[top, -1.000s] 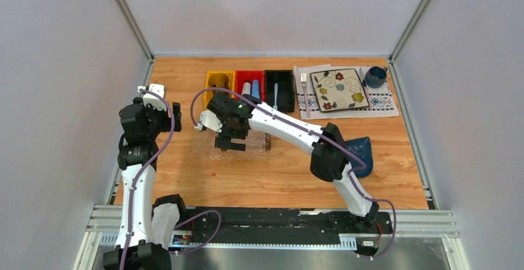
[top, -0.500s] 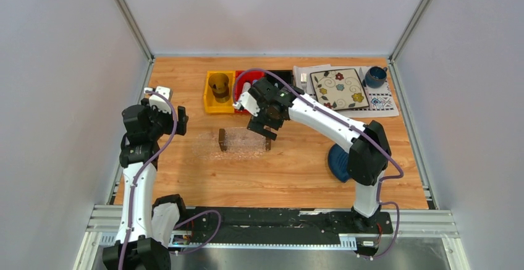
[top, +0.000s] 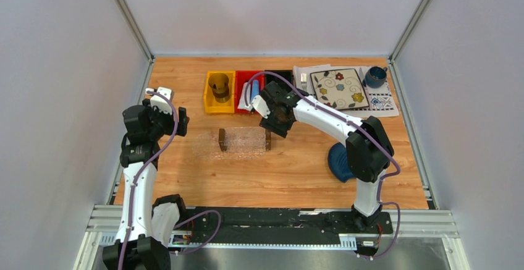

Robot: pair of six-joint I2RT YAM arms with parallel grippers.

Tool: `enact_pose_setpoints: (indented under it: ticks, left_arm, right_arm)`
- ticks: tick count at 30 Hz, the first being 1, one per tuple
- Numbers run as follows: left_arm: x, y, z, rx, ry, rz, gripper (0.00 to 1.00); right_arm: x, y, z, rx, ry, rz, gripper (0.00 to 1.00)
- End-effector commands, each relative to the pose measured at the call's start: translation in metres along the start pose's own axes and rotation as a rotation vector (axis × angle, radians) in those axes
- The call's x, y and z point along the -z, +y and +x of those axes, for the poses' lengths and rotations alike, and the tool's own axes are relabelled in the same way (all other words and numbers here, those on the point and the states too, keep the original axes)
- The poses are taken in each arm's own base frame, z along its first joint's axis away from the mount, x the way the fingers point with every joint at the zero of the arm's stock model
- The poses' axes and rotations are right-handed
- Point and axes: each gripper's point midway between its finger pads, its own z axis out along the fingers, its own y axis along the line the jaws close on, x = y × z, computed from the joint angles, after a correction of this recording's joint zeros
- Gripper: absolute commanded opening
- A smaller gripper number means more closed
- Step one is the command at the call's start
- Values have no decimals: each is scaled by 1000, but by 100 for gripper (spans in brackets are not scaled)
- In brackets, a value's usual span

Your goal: Prepare toiletry sets of a toothbrush and toothpaste on the tray

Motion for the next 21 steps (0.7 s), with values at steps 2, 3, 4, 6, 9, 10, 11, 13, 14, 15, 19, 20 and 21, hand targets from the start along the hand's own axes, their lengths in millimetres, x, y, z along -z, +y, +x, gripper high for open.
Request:
enact_pose_setpoints:
  ticks: [2, 3, 4, 6, 9, 10, 11, 13, 14, 15, 19, 20, 21]
  left_arm:
    - [1, 3, -4, -38, -26, -3, 92]
    - [1, 2, -3, -38, -25, -1, 92]
    - [2, 3, -4, -41, -28, -5, 92]
    - [1, 3, -3, -41, -25, -5, 92]
    - [2, 3, -3, -41, -27, -7, 92]
    - [2, 3, -3, -42, -27, -7, 92]
    - [2, 4, -4, -43, -30, -10, 92]
    - [1, 3, -3, -42, -27, -8, 92]
    - [2, 3, -3, -45, -29, -6, 92]
    - [2, 3, -4, -45, -30, -8, 92]
    - [1, 3, -2, -46, -29, -6, 92]
    - [1, 3, -2, -46, -29, -6, 92]
    - [1, 3, -1, -45, -29, -6, 92]
  right_arm:
    - [-11, 5, -15, -1, -63, -46, 56]
    - [-12, 6, -15, -1, -65, -51, 56]
    - [-13, 8, -16, -7, -70, -59, 56]
    - [-15, 8, -18, -11, -74, -63, 55]
    - [-16, 16, -23, -23, -93, -100, 55]
    - [-15, 16, -23, -26, -96, -104, 55]
    - [-15, 18, -25, -29, -101, -108, 55]
    - [-14, 20, -26, -32, -106, -117, 55]
    - [-14, 21, -27, -35, -108, -120, 55]
    - [-13, 22, -27, -35, -109, -122, 55]
    - [-12, 28, -28, -33, -113, -132, 55]
    - [-12, 28, -28, -33, -111, -131, 56]
    - [-12, 30, -29, -36, -113, -136, 56]
